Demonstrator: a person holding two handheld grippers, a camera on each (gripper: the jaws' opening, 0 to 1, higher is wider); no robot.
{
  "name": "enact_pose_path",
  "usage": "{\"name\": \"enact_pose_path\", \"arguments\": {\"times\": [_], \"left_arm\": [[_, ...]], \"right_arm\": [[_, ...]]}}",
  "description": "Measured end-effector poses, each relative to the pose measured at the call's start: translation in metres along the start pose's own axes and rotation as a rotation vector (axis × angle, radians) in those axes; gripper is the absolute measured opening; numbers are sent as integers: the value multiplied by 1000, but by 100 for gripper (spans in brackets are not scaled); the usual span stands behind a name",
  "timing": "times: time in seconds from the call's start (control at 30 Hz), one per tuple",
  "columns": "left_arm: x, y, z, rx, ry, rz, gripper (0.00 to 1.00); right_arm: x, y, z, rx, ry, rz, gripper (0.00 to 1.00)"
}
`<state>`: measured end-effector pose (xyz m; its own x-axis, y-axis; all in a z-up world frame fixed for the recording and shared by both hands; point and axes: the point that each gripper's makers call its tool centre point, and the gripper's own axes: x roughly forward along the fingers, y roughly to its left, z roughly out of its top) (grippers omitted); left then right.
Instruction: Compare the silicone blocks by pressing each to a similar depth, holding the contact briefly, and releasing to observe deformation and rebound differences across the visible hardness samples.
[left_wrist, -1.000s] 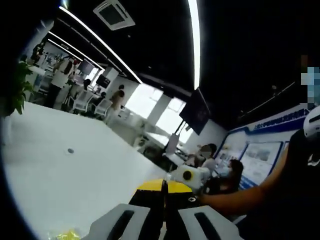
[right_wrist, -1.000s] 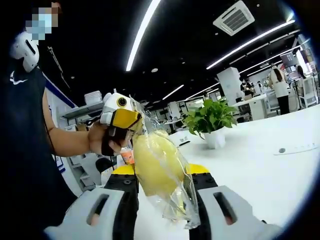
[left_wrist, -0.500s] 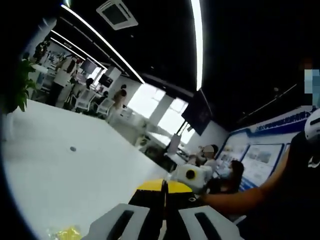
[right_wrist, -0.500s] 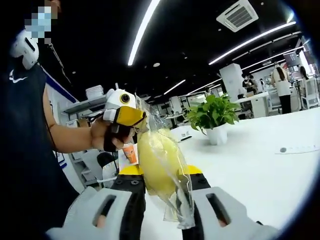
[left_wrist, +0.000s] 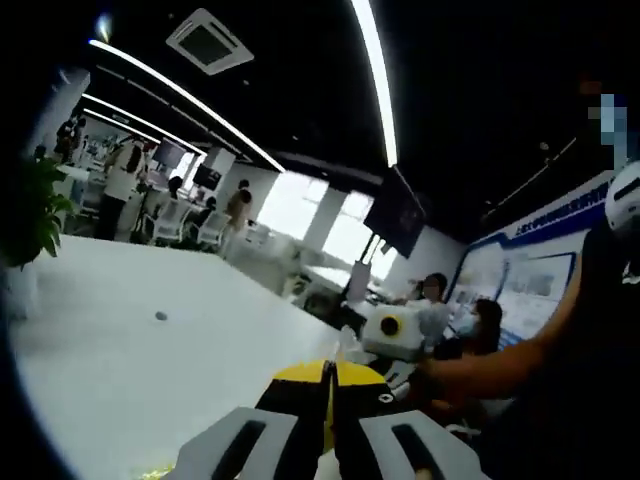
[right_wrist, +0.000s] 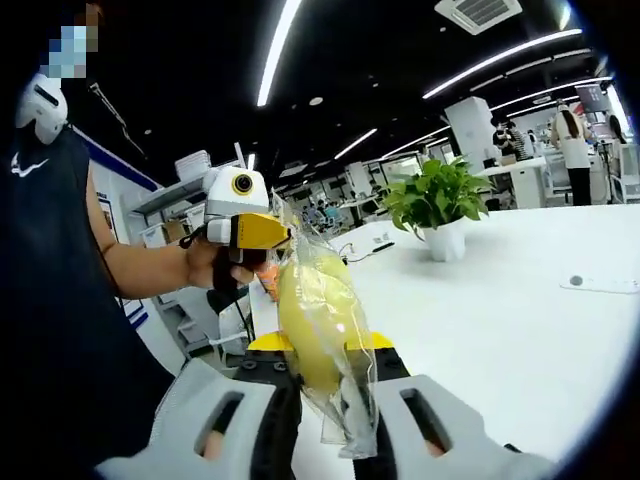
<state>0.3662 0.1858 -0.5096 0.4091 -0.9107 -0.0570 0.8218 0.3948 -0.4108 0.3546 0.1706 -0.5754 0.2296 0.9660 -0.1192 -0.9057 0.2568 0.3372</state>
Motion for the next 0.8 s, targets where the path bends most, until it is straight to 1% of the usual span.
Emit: {"name": "enact_pose_path", "arguments": {"times": [0.07, 0.13, 0.27, 0.37, 0.43, 0.53, 0.57, 0.63, 0.8], "left_arm": [[0, 2, 0, 3, -1, 1, 0], [-2, 2, 0, -18, -3, -5, 0], [-4, 1, 0, -4, -13, -11, 0], [-4, 1, -1, -23, -10, -10, 0], [-2, -1, -4, 5, -12, -6, 1], [-3, 2, -4, -7, -6, 13, 0], [-3, 3, -5, -30, 0, 18, 0], [-3, 3, -5, -6, 0, 22, 0], [-3, 3, -4, -4, -8, 13, 0]], "right_arm": [[0, 0, -1, 2, 8, 4, 8], [0, 1, 0, -2, 13, 7, 8], [1, 3, 0, 3, 27, 19, 7], [2, 5, -1, 4, 37, 24, 7], [4, 6, -2, 2, 48, 31, 7], [4, 7, -4, 2, 58, 29, 7], [4, 6, -5, 5, 59, 28, 7], [4, 5, -5, 11, 61, 29, 7], [4, 6, -4, 22, 57, 35, 7]]}}
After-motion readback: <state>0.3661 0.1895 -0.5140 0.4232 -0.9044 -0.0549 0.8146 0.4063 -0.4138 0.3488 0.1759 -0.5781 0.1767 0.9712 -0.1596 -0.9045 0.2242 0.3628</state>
